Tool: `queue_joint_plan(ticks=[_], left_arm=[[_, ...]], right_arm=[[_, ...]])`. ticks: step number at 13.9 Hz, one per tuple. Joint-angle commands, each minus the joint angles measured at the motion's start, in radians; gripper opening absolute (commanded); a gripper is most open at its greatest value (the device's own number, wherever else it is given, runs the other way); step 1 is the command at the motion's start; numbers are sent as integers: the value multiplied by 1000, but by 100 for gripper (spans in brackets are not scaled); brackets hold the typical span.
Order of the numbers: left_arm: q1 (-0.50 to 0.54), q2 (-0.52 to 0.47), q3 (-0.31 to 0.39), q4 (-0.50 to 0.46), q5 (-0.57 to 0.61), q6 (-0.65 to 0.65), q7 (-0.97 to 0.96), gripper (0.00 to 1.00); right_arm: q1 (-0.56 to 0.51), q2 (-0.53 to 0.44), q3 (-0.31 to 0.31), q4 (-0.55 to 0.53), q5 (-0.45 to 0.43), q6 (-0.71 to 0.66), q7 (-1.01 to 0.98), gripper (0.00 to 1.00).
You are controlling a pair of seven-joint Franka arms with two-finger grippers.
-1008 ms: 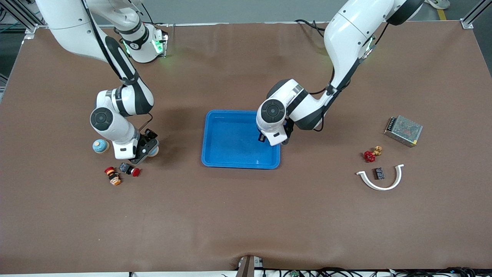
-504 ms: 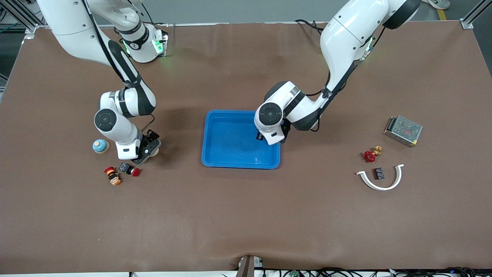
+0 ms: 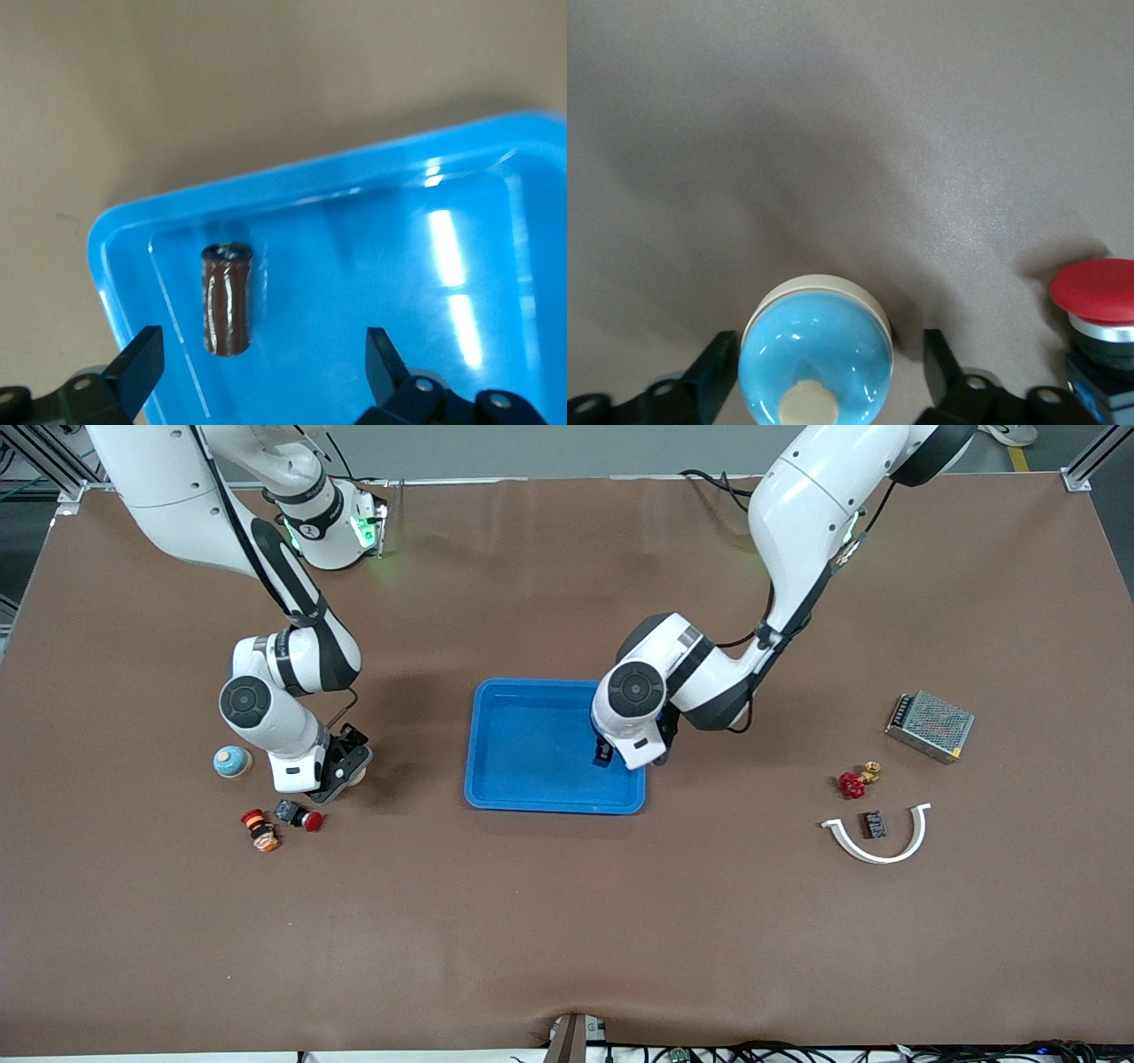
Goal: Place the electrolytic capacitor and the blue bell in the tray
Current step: 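Lower the capacitor into the tray while the right gripper grasps the bell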
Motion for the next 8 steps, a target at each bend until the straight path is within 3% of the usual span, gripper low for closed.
queue_joint_plan(ticks=[1, 4, 8], left_arm=[[34, -65, 19, -9, 1, -58, 53, 100], [124, -114, 29, -6, 43, -165, 212, 100], [255, -135, 31, -11, 68, -221, 447, 100]], right_arm=[[-1, -3, 3, -6, -16, 9, 5, 61], [1, -5, 3, -3, -16, -3, 10, 41], [10, -34, 6, 33, -12, -122, 31, 41]])
